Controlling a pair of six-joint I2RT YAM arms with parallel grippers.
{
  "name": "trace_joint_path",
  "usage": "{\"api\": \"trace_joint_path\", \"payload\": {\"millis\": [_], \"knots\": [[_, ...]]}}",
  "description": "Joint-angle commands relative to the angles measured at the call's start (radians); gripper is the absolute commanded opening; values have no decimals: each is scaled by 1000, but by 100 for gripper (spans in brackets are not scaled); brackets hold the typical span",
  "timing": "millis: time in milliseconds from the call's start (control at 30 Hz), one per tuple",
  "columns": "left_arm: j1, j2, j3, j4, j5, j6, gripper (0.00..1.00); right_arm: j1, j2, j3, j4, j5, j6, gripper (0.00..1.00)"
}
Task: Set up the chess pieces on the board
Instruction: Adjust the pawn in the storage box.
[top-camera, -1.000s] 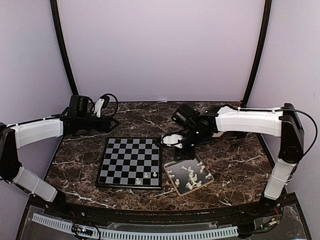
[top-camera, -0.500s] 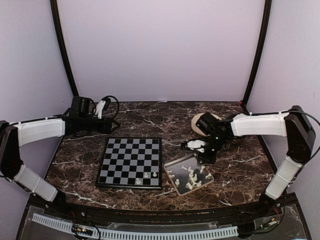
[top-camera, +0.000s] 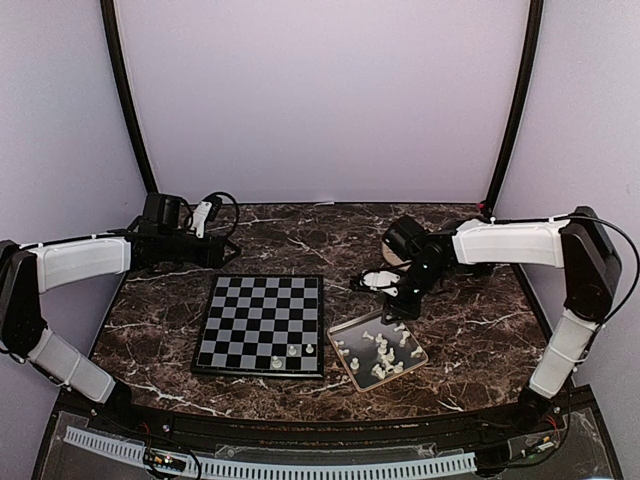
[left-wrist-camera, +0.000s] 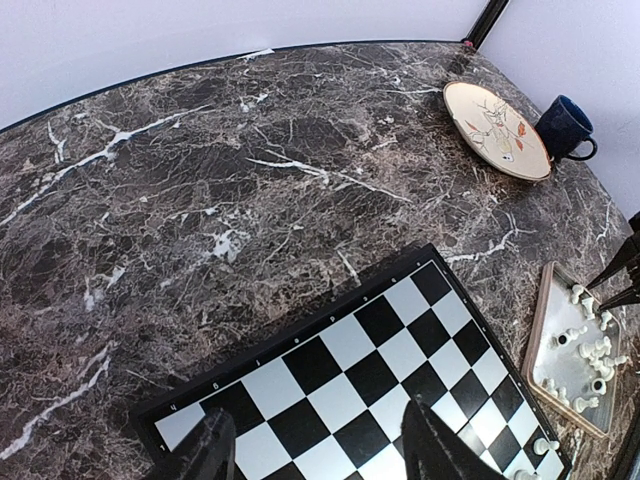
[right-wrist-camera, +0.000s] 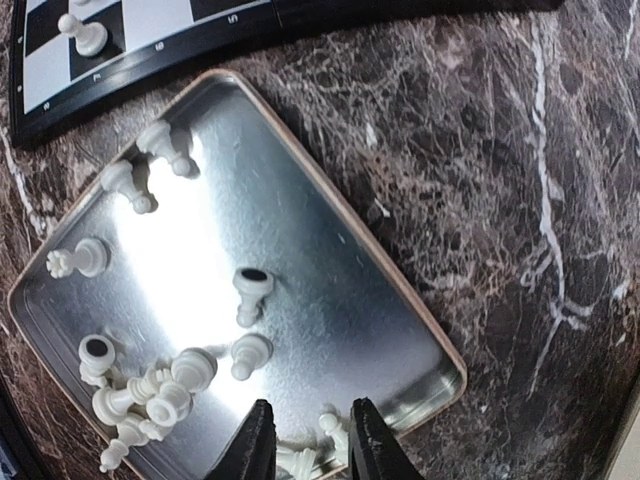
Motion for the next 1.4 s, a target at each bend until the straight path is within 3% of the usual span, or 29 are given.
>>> {"api": "trace_joint_path", "payload": {"millis": [0, 333, 1367], "knots": [[-4, -3, 21, -2, 14, 0, 59, 34, 57, 64, -12, -38, -4, 27], [-3, -4, 23, -5, 12, 4, 59, 63, 137, 88, -54, -18, -16, 28], [-4, -4, 25, -5, 18, -2, 59, 76, 79, 34, -103, -3, -29, 29]]}}
